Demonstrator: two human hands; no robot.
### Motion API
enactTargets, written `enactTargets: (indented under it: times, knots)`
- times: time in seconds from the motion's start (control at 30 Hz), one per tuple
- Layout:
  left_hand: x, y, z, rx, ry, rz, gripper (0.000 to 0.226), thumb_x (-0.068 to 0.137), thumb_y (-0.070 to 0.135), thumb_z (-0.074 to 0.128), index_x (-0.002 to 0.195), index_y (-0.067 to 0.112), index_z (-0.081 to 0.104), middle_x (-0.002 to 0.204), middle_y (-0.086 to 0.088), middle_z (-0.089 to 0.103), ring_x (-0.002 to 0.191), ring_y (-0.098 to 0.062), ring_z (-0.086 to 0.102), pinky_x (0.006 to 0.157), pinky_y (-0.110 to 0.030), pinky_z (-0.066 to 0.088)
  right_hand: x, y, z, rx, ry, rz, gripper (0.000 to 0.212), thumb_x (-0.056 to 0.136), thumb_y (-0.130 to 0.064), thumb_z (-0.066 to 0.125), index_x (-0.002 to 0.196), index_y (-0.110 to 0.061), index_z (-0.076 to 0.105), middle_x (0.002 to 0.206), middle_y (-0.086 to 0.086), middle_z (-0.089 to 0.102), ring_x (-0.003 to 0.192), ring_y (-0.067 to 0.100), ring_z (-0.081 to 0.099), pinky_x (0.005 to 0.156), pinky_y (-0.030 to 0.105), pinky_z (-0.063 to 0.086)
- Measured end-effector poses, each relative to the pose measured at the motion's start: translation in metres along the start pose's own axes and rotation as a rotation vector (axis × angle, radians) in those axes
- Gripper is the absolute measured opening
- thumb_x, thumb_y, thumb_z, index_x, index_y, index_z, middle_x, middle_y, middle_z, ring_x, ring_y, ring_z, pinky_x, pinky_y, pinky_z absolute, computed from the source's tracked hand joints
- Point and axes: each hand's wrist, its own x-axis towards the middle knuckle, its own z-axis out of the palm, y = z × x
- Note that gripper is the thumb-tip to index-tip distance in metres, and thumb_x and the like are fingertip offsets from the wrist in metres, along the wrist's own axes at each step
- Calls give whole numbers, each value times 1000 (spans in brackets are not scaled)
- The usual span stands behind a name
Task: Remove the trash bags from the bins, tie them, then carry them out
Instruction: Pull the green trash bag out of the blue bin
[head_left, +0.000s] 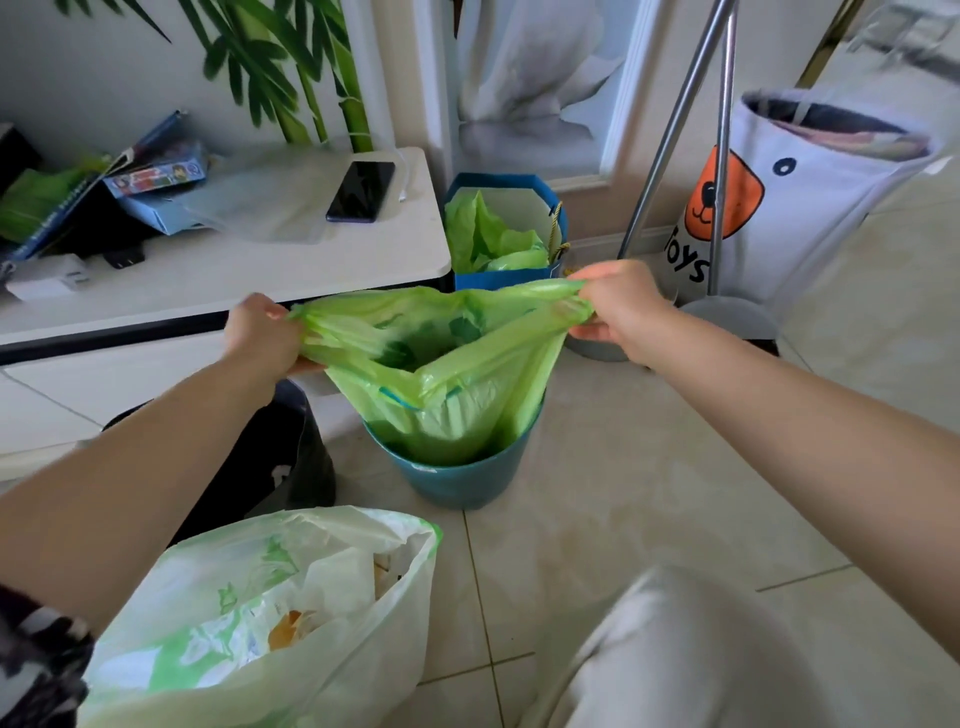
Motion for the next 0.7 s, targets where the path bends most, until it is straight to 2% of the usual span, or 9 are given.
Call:
enactTargets:
  times: [0.1, 0.2, 0.33, 0.43, 0.57, 0.63, 0.7]
  knots:
    - [-7, 26, -15, -107, 70, 79, 14, 91, 10, 58, 100, 15, 49, 94, -14, 59, 70, -27, 64, 37, -30, 54, -4, -21, -5, 74, 67, -61, 30, 88, -2, 49, 74, -22, 67, 104, 15, 69, 92, 30, 69, 46, 25, 52]
    - [-15, 46, -31, -184, 106, 141, 15, 88, 12, 59, 99, 16, 50, 99, -12, 61, 82, -31, 66, 45, -34, 58, -14, -42, -15, 107, 96, -116, 24, 87, -4, 51, 79, -21, 67, 104, 14, 69, 89, 26, 69, 48, 25, 52]
    - [-30, 67, -57, -226, 147, 236, 14, 85, 14, 65, 93, 13, 54, 115, -18, 61, 91, -33, 68, 48, -38, 60, -30, -66, -27, 125, 125, -182, 31, 85, -2, 50, 71, -25, 65, 93, 6, 64, 85, 23, 65, 49, 26, 50]
    - [-47, 88, -74, -271, 155, 311, 13, 86, 13, 64, 82, 18, 52, 109, -13, 59, 92, -31, 67, 49, -37, 60, -50, -87, -35, 154, 138, -248, 32, 84, 1, 49, 70, -23, 63, 84, -1, 60, 79, 18, 61, 50, 27, 50]
    - [-74, 117, -94, -338, 156, 379, 15, 87, 11, 62, 95, 11, 50, 105, -11, 54, 87, -28, 64, 43, -29, 57, -84, -113, -51, 187, 158, -312, 32, 85, 2, 49, 71, -22, 62, 91, 3, 64, 79, 19, 64, 53, 28, 52]
    - [-88, 129, -102, -363, 153, 403, 13, 89, 12, 62, 93, 11, 50, 101, -9, 55, 82, -24, 63, 41, -25, 55, -101, -123, -60, 203, 172, -331, 30, 86, 2, 50, 72, -22, 61, 93, 6, 65, 82, 21, 66, 53, 28, 52]
    - [-101, 138, -109, -374, 146, 427, 12, 89, 13, 62, 86, 14, 51, 93, -4, 55, 79, -21, 63, 42, -23, 54, -118, -132, -68, 213, 177, -352, 29, 87, 3, 48, 74, -20, 61, 86, 3, 63, 82, 21, 66, 54, 28, 52]
